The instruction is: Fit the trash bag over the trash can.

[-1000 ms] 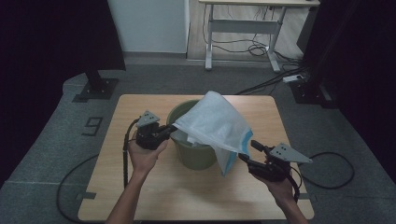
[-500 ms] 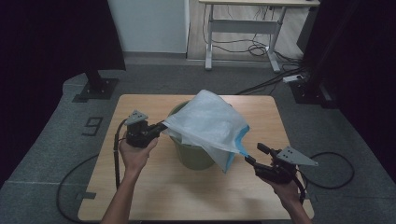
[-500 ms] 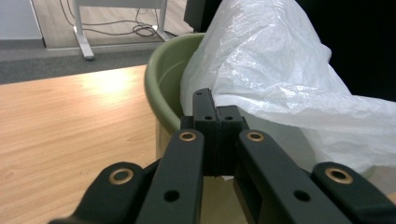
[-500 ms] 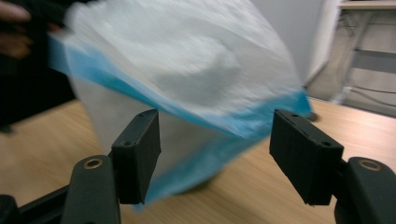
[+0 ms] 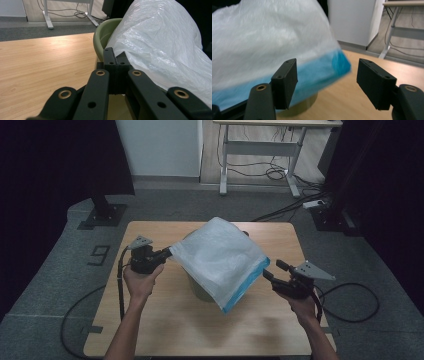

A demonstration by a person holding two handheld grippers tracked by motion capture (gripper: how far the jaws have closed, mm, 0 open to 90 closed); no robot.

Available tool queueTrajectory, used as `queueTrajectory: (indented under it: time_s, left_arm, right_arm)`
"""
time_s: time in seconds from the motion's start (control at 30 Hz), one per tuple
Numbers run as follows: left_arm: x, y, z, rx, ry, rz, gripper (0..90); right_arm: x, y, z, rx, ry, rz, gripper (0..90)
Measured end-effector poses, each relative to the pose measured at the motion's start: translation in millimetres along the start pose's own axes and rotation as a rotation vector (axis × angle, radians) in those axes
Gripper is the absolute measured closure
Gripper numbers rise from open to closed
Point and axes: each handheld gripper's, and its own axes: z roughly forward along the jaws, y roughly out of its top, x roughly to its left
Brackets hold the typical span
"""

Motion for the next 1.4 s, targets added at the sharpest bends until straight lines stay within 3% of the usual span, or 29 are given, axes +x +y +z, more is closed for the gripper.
queueTrajectory:
  time_s: [0.13, 0.3, 0.33, 0.47, 0.57, 0.83, 1.0, 1.17, 1.23, 1.4]
  left_arm:
    - [0.8, -0.1, 2.0, 0.003, 0.003, -0.001, 89.5]
    - [3.2, 0.8, 2.5, 0.002, 0.001, -0.007, 89.5]
    - [3.3, 0.8, 2.8, -0.001, 0.001, -0.009, 89.5]
    - [1.6, 1.0, 4.3, -0.003, -0.006, -0.007, 89.5]
    - [-3.1, 2.3, 6.3, -0.002, -0.016, 0.002, 89.5]
    - [-26.7, 11.3, 19.5, 0.008, -0.072, 0.041, 89.5]
    - [-40.2, 15.1, 24.7, 0.022, -0.103, 0.081, 87.2]
    - [-35.5, 14.2, 6.6, 0.006, -0.061, 0.111, 69.4]
    - [-32.2, 14.4, -2.2, 0.003, -0.059, 0.113, 58.8]
    - [-30.8, 14.6, -24.5, -0.026, -0.068, 0.138, 47.1]
  right_arm:
    - [-7.2, 10.4, 20.4, -0.010, 0.027, -0.014, 31.2]
    - [-12.4, 8.6, 38.3, 0.011, 0.104, 0.006, 36.8]
    - [-12.2, 6.8, 40.3, 0.016, 0.110, 0.006, 40.9]
    - [-9.6, 0.0, 42.0, 0.015, 0.166, -0.004, 74.8]
    - [-5.7, 2.9, 36.5, 0.007, 0.169, -0.046, 86.9]
    - [-5.7, 37.3, 5.7, -0.071, 0.133, -0.069, 88.3]
    - [-6.7, 55.3, -5.8, -0.093, 0.104, -0.070, 88.3]
    - [-9.3, 56.6, -8.4, -0.073, 0.077, -0.064, 88.4]
    - [-11.0, 56.8, -8.5, -0.068, 0.067, -0.060, 88.4]
    - [-12.2, 58.9, -8.8, -0.060, 0.052, -0.056, 88.5]
